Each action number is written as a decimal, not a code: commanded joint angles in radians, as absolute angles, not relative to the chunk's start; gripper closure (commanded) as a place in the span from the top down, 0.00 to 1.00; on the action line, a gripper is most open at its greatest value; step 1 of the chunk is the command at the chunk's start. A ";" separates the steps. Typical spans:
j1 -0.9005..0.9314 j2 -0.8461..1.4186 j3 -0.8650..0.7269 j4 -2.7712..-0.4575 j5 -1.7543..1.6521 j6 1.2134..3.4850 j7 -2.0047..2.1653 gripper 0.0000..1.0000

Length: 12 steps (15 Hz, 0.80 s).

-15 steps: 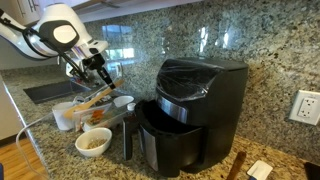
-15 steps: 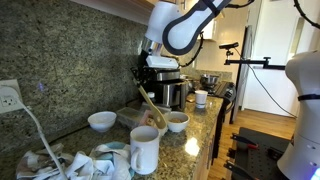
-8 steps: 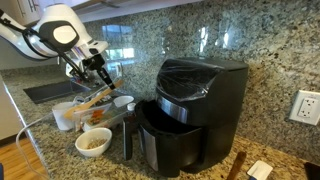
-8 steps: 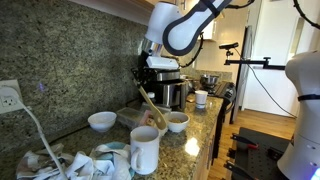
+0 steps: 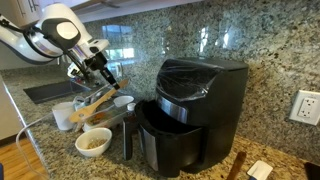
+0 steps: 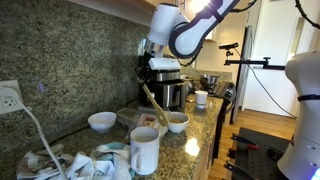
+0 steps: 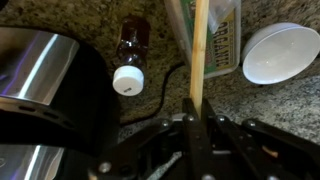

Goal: Use the wooden spoon to mix the contents of the white bowl

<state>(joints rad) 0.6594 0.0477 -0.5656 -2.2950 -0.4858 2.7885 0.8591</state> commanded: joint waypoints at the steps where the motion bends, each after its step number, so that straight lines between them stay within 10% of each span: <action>1: 0.658 -0.046 -0.593 -2.335 -0.619 2.742 0.968 0.05; 6: 0.655 -0.145 -0.586 -2.369 -0.681 2.683 1.005 0.06; 12: 0.138 -0.267 -0.088 -2.456 -0.681 2.664 1.037 0.05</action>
<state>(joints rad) 0.2896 -0.1711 -0.2226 -2.3812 -0.6477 2.6790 0.9773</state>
